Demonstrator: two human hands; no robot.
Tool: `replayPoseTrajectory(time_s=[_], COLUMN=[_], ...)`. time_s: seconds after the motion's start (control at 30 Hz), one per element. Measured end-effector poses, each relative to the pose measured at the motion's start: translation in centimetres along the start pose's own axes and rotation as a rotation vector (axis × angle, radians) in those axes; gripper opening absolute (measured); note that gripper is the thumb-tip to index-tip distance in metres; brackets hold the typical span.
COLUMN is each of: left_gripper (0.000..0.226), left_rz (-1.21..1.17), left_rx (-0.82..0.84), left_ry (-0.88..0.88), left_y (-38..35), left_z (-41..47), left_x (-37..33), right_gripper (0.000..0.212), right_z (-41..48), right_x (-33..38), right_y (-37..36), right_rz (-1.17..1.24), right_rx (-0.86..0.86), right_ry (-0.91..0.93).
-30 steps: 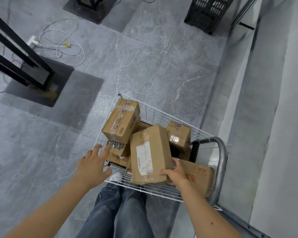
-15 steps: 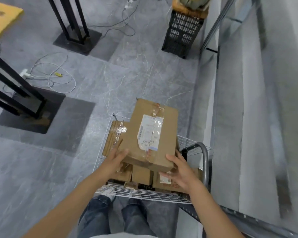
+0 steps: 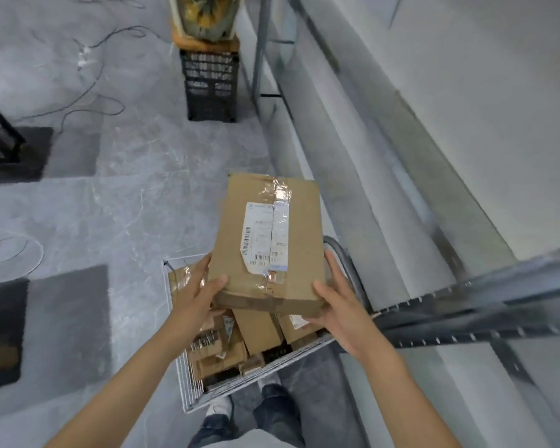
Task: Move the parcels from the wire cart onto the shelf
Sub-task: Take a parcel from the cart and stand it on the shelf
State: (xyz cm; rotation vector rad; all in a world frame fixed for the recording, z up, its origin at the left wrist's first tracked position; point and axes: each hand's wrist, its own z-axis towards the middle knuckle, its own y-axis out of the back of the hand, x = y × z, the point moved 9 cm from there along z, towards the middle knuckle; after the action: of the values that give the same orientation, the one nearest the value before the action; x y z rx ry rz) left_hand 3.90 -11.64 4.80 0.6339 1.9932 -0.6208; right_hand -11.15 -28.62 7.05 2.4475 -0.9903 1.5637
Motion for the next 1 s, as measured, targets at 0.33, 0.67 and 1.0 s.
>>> replayPoseTrajectory(time_s=[0.33, 0.67, 1.0], left_gripper=[0.049, 0.062, 0.053], left_rz=[0.181, 0.340, 0.360], left_rx=[0.320, 0.658, 0.961], left_ry=[-0.092, -0.135, -0.124], left_y=[-9.2, -21.3, -33.3], left_z=[-3.6, -13.5, -30.7], left_x=[-3.0, -0.4, 9.7], right_gripper=[0.065, 0.051, 0.081], right_z=[-12.8, -29.4, -53.1], right_x=[-0.4, -4.4, -14.7], right_y=[3.7, 9.3, 12.9], right_rz=[0.029, 0.111, 0.259], right_rx=[-0.289, -0.638, -0.905], right_ry=[0.193, 0.301, 0.405])
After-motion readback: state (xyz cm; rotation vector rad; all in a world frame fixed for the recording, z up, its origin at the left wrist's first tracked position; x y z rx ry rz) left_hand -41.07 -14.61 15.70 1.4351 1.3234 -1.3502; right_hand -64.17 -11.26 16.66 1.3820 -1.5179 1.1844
